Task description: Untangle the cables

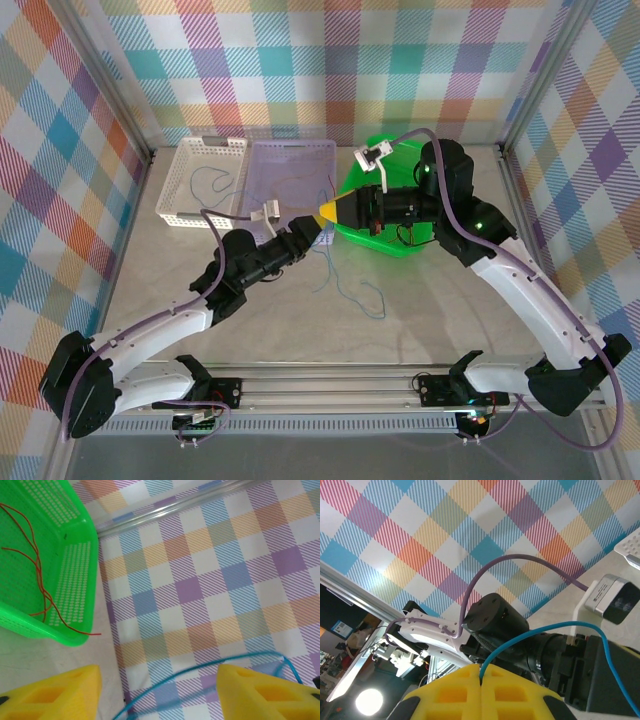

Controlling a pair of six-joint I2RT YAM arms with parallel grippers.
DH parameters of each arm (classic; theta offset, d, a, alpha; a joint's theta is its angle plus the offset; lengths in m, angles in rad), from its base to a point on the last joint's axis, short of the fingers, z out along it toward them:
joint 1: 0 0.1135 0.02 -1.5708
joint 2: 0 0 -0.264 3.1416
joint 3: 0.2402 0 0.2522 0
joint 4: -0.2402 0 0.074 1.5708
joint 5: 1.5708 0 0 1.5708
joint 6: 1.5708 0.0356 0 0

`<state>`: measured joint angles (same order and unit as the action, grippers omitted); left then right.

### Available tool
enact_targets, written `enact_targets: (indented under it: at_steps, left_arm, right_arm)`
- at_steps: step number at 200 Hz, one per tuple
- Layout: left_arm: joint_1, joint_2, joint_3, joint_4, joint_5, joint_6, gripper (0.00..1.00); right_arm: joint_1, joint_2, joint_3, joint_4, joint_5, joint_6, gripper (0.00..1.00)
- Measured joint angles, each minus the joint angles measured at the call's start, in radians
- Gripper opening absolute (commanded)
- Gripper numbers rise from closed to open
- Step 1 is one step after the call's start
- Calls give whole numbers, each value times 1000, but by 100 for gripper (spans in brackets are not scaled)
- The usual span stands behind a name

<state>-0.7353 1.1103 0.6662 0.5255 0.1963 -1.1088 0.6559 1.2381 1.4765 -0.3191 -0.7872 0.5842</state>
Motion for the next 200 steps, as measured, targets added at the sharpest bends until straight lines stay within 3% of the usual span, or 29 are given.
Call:
enact_targets:
  at_steps: [37,85,130,157,176,200]
  left_arm:
    - [-17,-47,-60,-1,-16,-5,72]
    - [-17,-111,-95,-12,-26,10,65]
    - [-17,-116,-95,-46,-60,27,75]
    - [-17,-131,-95,-57,-96,31,75]
    - [-17,-132,-95,-55,-112,27,69]
    - [-17,-130,-95,-49,-112,22,43]
  right_arm:
    - [0,-14,-9,1,12,0,0]
    - [0,-20,-11,6,12,1,0]
    - [0,-24,-35,27,6,8,0]
    - [0,-31,-60,39,-12,19,0]
    - [0,-36,-75,54,-29,34,0]
    - [0,-40,-97,70,-43,45,0]
